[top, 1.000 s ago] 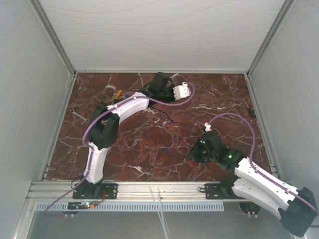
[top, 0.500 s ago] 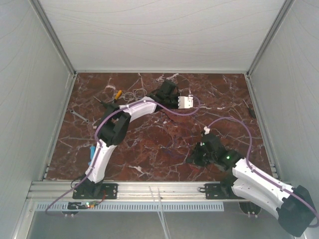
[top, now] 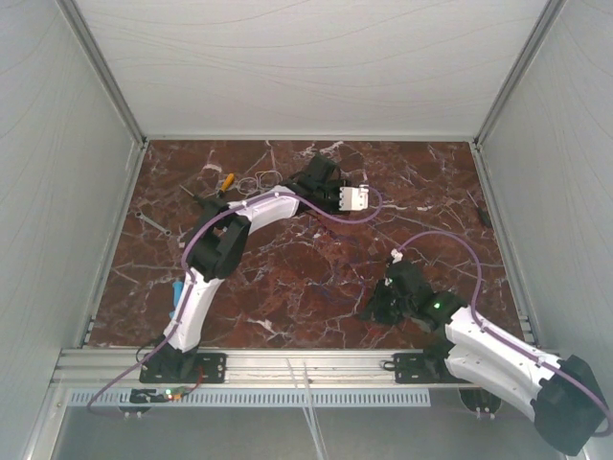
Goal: Zip-tie the wires
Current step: Straighten the cable at the center of the board.
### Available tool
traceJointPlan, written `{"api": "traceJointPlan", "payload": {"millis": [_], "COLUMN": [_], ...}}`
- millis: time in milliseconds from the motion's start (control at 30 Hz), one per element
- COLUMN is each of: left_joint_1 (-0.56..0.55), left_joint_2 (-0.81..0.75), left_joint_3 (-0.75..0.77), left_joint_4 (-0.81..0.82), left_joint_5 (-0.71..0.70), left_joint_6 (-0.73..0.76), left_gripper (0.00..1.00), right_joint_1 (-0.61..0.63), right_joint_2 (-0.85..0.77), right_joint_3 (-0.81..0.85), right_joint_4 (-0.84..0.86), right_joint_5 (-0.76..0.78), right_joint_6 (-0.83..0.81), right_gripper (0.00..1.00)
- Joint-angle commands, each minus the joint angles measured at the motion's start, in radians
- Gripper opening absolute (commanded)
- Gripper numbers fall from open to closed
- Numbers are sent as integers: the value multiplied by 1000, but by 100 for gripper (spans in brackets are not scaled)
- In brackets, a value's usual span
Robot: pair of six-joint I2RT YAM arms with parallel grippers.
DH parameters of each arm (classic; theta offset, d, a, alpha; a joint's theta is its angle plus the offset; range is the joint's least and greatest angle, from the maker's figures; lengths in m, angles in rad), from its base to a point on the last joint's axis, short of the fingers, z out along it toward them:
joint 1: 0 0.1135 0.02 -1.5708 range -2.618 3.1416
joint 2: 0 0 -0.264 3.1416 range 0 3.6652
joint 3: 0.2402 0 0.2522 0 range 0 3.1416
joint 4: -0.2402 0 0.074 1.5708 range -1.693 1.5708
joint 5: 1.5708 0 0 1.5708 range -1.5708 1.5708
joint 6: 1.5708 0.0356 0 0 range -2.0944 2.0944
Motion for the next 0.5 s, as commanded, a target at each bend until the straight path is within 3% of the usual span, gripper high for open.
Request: {"api": "traceJointPlan", "payload": {"millis": [0,67,100,133,467], "left_joint_1": [2,2,3,2,18], "left_joint_2": [-39,-46,-51,-56,-145], "left_joint_3": [5,5,4,1,-42], "left_joint_4": [-30,-52,-55,-55,69], "left_joint_5": [29,33,26,20,-31], "left_joint_6": [37,40,36,31,-136], "left_gripper": [61,77,93,99,100], "right_joint_1": [-3,-3,-3,-3,-3], "right_joint_2": [18,34,44,54,129], "right_joint_3": [-1,5,10,16,45], "right_joint_4": [57,74,79,84,118], "right_joint_5": [-12,-13,-13,-12,-50], "right_joint_6": [9,4,0,-5,-45], "right_gripper": [0,0,0,0,0]}}
